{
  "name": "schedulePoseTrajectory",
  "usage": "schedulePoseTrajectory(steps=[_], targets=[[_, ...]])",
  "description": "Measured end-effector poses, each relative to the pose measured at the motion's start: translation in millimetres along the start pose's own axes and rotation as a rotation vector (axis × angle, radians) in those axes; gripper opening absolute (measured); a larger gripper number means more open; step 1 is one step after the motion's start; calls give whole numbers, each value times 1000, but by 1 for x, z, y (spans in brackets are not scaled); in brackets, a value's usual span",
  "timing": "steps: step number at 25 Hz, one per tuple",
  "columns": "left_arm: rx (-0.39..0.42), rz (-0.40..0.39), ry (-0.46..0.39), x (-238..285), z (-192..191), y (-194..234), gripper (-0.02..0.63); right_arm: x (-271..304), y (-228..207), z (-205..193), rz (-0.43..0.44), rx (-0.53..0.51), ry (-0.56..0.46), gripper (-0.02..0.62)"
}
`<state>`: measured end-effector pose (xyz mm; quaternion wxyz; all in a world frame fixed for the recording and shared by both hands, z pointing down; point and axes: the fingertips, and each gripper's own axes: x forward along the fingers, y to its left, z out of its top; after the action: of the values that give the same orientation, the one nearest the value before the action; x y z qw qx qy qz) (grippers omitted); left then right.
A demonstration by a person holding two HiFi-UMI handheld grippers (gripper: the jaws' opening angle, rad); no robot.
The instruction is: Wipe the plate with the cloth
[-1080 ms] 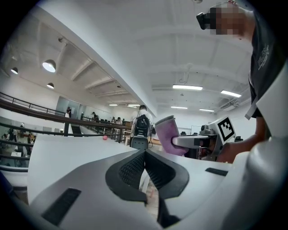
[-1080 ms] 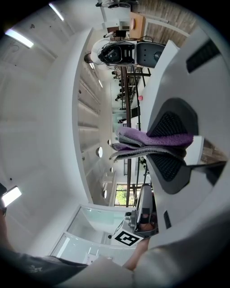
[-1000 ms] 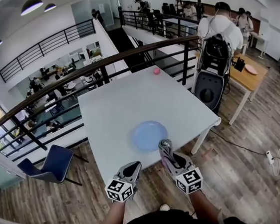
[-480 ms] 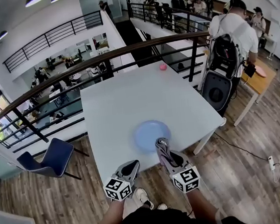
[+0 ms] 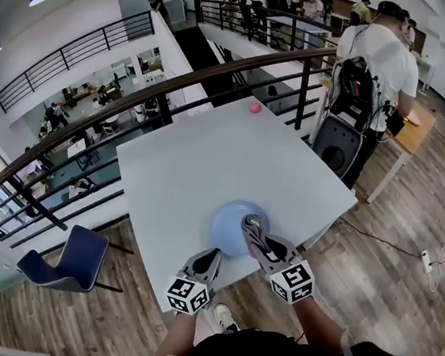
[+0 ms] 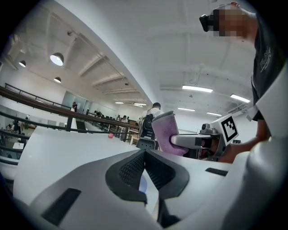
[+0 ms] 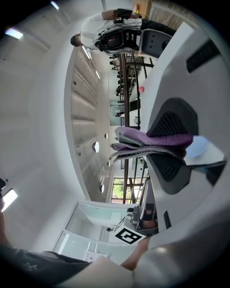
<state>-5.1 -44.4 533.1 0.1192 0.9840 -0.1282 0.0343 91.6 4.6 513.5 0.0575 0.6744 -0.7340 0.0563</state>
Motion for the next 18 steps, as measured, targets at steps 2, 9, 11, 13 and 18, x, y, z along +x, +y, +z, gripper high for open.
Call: schedulePoseTrajectory(steps=[2,9,11,13,18], targets=[[0,-1,-4,7,6,12,12,13,-5,3,-2,0,4,110],[-7,17,-26,20,22,61,12,64,-9,9,11,-15,27,110],[-15,26,-31,20,25,77,12,79,-8,15,18,-27,29,110],[-23,33,-40,22,30,91,12,95,-7,21,27,-41,33,110],[-35,48,-53,19,42,119,12,127,-1,26,49,-43,55,110]])
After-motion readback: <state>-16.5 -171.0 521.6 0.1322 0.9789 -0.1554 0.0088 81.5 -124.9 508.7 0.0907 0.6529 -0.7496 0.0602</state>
